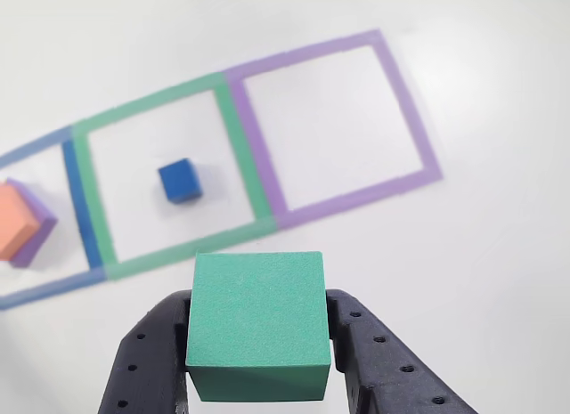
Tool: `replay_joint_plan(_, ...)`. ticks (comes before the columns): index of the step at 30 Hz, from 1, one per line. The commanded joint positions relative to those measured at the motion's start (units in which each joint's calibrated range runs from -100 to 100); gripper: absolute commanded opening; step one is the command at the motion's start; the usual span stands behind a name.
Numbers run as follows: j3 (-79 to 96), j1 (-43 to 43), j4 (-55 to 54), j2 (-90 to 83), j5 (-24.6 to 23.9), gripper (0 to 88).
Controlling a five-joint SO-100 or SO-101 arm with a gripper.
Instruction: Tower of hanoi
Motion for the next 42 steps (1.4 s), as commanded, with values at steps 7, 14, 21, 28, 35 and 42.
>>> replay_joint_plan(7, -4.4, -13.7, 4.6, -7.6, -4.7, 4.0)
replay_joint_plan(14, -4.5, -20.8, 4.9, -10.1, -8.2, 4.3)
replay_joint_plan(21, -2.9, -25.1, 4.5, -10.0, -9.7, 4.5)
replay_joint_plan(28, 17.4, -26.6, -12.4, -12.5, -2.5, 5.6)
replay_joint_plan(35, 42.2, -27.5, -44.1, -12.3, 0.6, 5.6)
replay_joint_plan(42, 62.6, -30.6, -80.5, -4.8, 0.6, 5.7)
